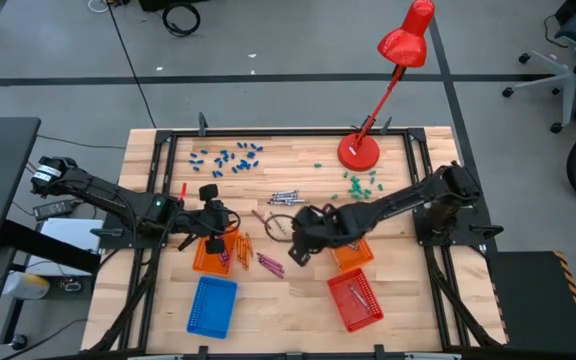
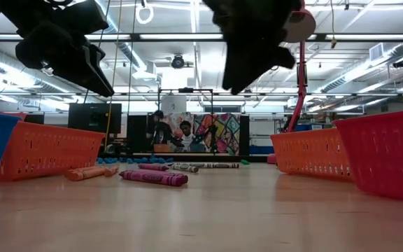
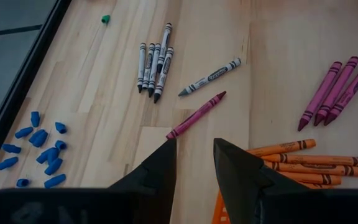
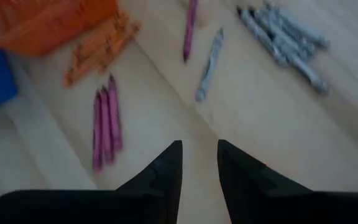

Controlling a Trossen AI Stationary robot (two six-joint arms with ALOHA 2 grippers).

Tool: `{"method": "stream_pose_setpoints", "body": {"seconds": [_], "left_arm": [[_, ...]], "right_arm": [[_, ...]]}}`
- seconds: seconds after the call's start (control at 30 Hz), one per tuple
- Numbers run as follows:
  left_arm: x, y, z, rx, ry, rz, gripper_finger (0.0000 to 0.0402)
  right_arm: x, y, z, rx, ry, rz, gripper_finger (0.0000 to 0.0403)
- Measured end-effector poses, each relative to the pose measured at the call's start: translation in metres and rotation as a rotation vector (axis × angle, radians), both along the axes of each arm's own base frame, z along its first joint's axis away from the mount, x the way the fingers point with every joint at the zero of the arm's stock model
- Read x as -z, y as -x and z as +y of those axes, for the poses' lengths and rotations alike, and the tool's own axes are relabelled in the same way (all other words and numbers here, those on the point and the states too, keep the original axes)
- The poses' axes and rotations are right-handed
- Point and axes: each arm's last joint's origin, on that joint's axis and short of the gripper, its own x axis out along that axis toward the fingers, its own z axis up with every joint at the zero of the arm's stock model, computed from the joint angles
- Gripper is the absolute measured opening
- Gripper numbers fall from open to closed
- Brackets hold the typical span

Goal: Sort crayons
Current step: Put the gray crayon into the red bin

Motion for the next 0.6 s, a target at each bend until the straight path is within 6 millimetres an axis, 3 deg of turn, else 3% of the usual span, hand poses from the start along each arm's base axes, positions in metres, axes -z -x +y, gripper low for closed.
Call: {"method": "stream_pose_setpoints", "body": {"seconds": [0.43, 0.6], "left_arm": [[0.0, 0.0, 0.0, 0.001, -0.001, 0.003, 0.0117], [0.0, 0.0, 0.0, 0.002, 0.001, 0.0, 0.0117]], "right_arm": [[0.009, -0.036, -0.037, -0.036, 0.087, -0.153, 0.0105], [0.026, -0.045, -0.048, -0.04, 0.123, -0.142, 0.0105]]}}
